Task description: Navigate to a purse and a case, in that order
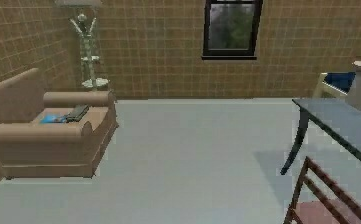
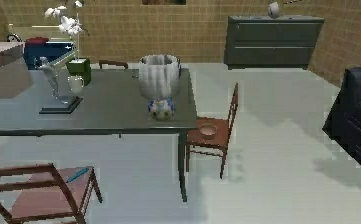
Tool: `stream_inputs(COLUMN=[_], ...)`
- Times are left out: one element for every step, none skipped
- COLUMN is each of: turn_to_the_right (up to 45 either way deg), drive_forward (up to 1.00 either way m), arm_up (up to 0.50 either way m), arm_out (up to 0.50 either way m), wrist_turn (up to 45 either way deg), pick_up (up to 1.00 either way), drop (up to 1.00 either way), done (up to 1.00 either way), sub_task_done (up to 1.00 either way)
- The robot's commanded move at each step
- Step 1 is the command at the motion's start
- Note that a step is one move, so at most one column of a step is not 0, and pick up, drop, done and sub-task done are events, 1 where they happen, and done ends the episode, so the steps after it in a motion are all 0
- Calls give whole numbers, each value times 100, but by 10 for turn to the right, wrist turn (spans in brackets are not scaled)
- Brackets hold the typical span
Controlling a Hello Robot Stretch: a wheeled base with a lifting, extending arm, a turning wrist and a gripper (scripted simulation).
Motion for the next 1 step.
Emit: stream_inputs(turn_to_the_right=[0], drive_forward=[75], arm_up=[0], arm_out=[0], wrist_turn=[0], pick_up=[0], drop=[0], done=[0], sub_task_done=[0])
